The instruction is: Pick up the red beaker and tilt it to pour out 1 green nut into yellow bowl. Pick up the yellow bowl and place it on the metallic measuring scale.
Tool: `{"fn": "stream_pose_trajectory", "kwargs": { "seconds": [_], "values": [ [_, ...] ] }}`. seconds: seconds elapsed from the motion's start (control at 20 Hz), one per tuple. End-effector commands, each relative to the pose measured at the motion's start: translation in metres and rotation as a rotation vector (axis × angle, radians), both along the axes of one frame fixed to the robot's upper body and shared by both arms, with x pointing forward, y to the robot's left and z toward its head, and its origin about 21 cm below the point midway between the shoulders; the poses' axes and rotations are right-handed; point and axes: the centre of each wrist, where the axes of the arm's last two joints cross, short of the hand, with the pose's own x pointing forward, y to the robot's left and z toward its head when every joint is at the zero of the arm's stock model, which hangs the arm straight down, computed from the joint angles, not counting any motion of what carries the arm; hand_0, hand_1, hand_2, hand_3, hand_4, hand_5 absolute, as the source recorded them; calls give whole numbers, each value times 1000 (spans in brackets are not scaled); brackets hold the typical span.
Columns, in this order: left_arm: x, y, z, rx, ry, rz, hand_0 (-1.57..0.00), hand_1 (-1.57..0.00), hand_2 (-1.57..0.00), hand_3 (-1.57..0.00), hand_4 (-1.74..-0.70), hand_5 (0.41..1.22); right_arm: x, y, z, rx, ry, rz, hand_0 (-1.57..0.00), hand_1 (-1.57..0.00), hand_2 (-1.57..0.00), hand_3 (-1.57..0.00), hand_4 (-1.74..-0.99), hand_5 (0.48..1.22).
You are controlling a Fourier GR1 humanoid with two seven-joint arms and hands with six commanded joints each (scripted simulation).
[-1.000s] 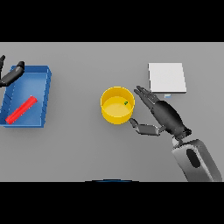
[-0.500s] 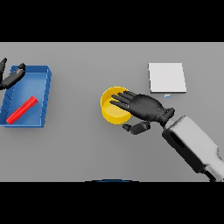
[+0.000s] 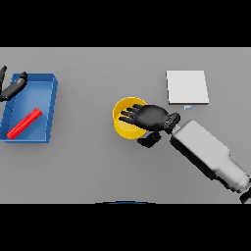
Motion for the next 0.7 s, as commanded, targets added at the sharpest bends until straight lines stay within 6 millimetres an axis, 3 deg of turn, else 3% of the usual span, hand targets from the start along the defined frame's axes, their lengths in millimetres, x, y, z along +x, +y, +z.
{"fn": "stream_pose_trajectory", "kwargs": {
  "seconds": [0.0,0.3,0.4,0.5,0.55,0.65],
  "values": [
    [1,2,1,5,-3,5,1,1,1,1,-723,684,2,2,-1,-25,7,-2,1,1,1,1,-1266,720],
    [-1,5,6,-5,-18,-7,1,1,1,1,-719,686,7,10,-1,-58,48,-3,1,1,1,1,-1305,763],
    [0,4,4,-9,-11,-7,1,1,1,1,-713,686,8,15,-4,-58,63,-33,-3,-16,-19,-43,-1336,810],
    [-1,9,4,-7,-17,-3,1,1,1,1,-714,691,9,9,-4,-72,72,-37,-287,-236,-176,-173,-1387,873],
    [-1,6,4,-9,-18,-10,1,1,1,1,-716,692,6,10,-3,-75,75,-19,-544,-473,-310,-262,-1420,943],
    [1,5,5,-8,-17,-2,1,1,1,1,-719,692,6,10,-6,-66,77,-8,-914,-869,-695,-456,-1512,1043]
  ]
}}
